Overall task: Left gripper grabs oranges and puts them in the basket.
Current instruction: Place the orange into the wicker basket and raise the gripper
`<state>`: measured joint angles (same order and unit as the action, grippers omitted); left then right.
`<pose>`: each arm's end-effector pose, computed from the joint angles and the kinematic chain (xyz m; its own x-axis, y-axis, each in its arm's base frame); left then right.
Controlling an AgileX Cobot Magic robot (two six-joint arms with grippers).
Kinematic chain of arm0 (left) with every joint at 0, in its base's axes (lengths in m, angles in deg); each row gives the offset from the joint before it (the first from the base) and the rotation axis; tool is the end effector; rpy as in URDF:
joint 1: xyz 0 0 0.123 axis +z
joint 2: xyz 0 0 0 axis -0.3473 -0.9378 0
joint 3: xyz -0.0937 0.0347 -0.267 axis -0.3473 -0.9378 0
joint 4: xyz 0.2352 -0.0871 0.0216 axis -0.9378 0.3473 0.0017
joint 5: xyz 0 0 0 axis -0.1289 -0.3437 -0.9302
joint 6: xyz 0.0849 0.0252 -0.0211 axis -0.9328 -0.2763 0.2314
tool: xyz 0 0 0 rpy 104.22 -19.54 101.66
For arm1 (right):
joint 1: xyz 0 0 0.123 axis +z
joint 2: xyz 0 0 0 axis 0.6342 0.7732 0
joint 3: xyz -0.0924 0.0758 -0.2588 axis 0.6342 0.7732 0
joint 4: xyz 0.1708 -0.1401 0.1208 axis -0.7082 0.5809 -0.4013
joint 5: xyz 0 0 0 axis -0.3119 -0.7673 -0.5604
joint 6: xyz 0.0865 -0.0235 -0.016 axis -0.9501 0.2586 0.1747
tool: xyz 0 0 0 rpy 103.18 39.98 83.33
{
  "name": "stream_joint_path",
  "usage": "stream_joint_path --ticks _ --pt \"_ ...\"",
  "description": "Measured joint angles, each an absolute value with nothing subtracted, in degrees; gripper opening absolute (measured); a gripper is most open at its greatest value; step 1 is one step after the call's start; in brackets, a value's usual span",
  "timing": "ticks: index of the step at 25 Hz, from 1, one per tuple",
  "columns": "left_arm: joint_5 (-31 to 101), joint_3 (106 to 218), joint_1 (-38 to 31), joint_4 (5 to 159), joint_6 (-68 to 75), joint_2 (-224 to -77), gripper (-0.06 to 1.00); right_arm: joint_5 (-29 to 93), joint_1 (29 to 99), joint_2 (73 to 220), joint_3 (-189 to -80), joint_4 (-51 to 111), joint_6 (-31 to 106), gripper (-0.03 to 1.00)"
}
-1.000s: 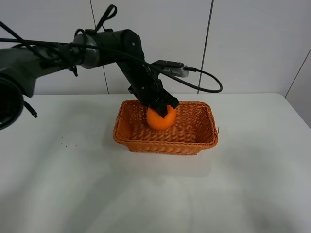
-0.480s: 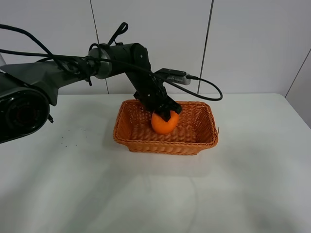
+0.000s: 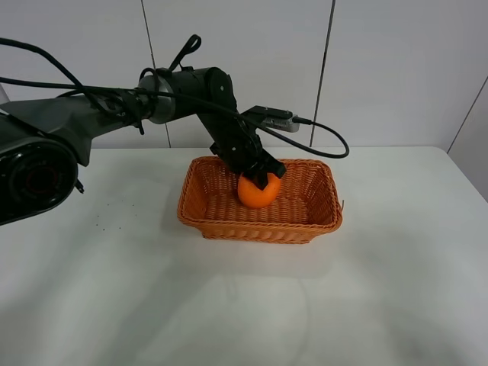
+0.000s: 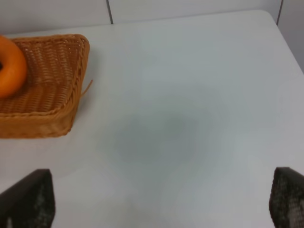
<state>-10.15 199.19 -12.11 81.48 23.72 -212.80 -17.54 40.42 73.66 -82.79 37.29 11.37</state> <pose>0.4303 -0.2917 0.1761 -0.6924 0.5375 -0.4813 0.6561 0.7466 -0.1102 -0.0012 0.0005 0.2793 -0.4375 0.0518 -0.8977 0.0020 0.9984 0.0566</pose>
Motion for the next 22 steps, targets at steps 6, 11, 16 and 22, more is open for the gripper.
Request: stream_joint_path --ticks 6,11,16,22 --pt "-10.3 199.2 -12.1 80.6 23.9 -213.3 0.25 -17.5 40.4 73.7 -82.8 37.3 11.4 0.69" --pt "-10.9 199.2 -12.1 80.5 24.2 -214.6 0.25 -17.5 40.4 73.7 -82.8 37.3 11.4 0.69" --pt "-10.8 199.2 -12.1 80.4 24.4 -215.3 0.25 -17.5 40.4 73.7 -82.8 37.3 11.4 0.69" --pt "-10.5 199.2 -12.1 80.4 24.4 -216.0 0.25 -17.5 40.4 73.7 -82.8 37.3 11.4 0.69"
